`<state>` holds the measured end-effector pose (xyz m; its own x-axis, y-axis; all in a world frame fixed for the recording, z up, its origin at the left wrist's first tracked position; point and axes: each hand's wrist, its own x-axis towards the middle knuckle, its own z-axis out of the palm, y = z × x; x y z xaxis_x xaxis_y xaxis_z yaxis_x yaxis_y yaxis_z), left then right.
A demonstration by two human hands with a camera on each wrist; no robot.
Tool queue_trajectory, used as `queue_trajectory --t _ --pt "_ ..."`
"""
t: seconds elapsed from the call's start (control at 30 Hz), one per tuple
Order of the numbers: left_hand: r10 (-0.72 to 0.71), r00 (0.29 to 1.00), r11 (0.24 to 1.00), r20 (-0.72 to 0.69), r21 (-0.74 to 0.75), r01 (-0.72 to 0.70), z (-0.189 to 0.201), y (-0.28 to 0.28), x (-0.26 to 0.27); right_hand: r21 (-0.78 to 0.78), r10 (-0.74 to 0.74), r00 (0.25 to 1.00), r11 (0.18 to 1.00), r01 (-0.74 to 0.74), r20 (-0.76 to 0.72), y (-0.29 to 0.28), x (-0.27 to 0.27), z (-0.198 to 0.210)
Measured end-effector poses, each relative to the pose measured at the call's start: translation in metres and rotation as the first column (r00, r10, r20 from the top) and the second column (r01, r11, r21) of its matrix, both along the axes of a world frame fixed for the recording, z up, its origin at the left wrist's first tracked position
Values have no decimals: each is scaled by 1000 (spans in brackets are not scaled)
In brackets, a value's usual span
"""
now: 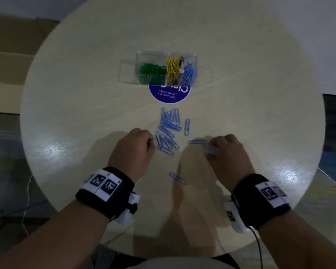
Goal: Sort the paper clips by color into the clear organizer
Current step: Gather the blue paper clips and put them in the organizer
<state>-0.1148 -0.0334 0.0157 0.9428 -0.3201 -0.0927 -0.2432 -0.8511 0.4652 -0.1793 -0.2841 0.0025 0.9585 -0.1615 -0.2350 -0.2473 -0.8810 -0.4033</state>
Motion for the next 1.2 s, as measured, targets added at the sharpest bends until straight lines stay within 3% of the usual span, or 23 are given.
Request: queue_trajectory --t 0.13,0.23,0.37,0.5,0.7,0.83,0.97,1.07,1.13,1.2 --pt "-234 967 972 97 -1 235 -9 -6 18 51 -6 999 999 4 39 5 8 1" --pt "-454 887 890 80 91 447 -17 -4 25 93 -2 999 996 6 -42 0 14 6" --pt "-579 808 810 105 188 556 -18 9 24 115 152 986 980 -160 72 3 29 14" --pt "-581 806 806 111 212 552 -13 13 21 14 309 951 951 -309 22 12 36 12" --pt "-559 829 795 7 287 534 0 -1 13 47 143 987 989 -139 -74 16 20 15" --pt "-533 842 754 -82 405 517 9 -17 7 15 198 971 980 -198 -136 16 13 18" --pt "-484 862 757 -153 421 500 5 -29 8 94 204 972 977 -194 -117 10 16 21" --pt "-396 908 855 -134 308 418 15 -36 20 93 145 989 986 -141 -36 -1 23 24" --pt "-264 959 951 -98 142 276 28 -44 41 118 78 997 990 -79 11 -11 31 27" --pt "-164 979 986 -122 -37 160 44 -56 69 145 14 998 989 -24 65 -21 43 31"
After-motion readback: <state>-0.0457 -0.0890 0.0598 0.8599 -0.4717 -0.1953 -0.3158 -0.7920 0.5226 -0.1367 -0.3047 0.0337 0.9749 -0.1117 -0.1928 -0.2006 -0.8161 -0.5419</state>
